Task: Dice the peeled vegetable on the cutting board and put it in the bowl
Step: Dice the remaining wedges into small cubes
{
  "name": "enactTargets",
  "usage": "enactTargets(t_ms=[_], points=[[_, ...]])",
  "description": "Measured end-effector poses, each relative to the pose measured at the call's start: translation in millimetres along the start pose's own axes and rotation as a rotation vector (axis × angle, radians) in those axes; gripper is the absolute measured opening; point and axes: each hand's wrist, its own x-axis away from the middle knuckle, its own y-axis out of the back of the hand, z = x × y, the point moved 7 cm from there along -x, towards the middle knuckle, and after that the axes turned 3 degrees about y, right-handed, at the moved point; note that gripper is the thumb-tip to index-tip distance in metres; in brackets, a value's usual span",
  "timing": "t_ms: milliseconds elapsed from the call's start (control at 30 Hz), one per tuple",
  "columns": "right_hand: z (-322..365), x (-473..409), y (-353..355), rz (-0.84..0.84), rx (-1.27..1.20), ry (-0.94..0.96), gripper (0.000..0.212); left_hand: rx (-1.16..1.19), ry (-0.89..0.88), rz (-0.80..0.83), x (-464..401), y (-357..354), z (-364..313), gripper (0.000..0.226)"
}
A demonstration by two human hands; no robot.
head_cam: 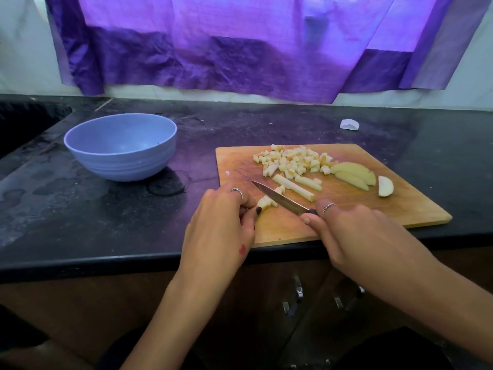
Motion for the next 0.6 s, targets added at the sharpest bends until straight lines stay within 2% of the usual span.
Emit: enactTargets(t_ms=[200, 400, 600], points=[[8.5, -3.7, 0.4, 0.037, -0.061, 0.013, 0.035, 0.031, -0.006, -0.054, 0.4, 1.0, 1.2, 0.009], [9.8, -12.1, -3.6, 0.105, -0.035, 0.028, 0.045, 0.029, 0.001, -0.057, -3.4, 0.8, 4.2, 0.012], [15.3, -26.9, -10.7, 0.196, -0.051, 0.061, 0.032, -0.002, -0.006, -0.088, -2.4, 0.5, 3.6, 0.008]])
